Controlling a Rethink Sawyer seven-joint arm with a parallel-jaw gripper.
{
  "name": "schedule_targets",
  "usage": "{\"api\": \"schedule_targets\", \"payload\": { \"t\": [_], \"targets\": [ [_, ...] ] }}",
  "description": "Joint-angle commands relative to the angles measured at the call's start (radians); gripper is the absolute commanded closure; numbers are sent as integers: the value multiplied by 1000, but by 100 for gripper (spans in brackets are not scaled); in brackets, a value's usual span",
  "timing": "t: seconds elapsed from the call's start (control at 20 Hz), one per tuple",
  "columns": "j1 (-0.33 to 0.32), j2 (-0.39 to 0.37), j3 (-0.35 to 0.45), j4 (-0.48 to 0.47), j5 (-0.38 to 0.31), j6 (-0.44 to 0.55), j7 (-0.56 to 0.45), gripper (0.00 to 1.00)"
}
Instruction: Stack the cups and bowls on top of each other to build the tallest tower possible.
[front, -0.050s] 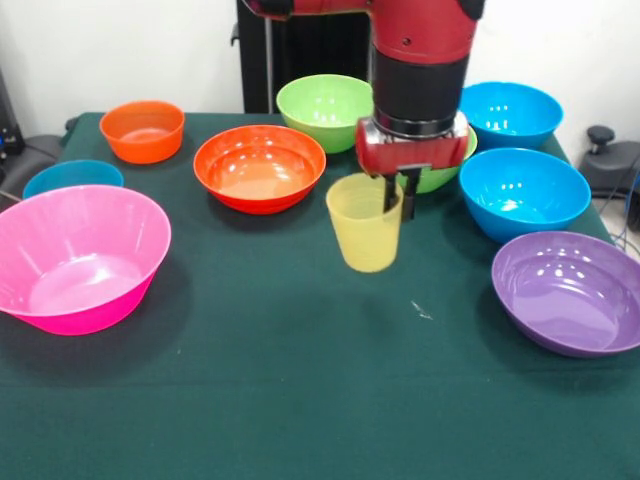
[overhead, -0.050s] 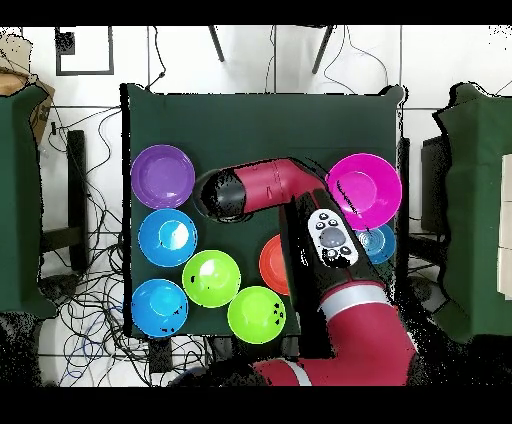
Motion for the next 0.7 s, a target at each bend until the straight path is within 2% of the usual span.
{"api": "schedule_targets", "payload": {
  "t": [0.05, 0.35, 0.7],
  "targets": [
    [-13, 42, 103, -119, -90, 144, -342, 100],
    [-15, 27, 115, -146, -161, 168, -419, 100],
    [-5, 19, 107, -141, -257, 148, -439, 100]
  ]
}}
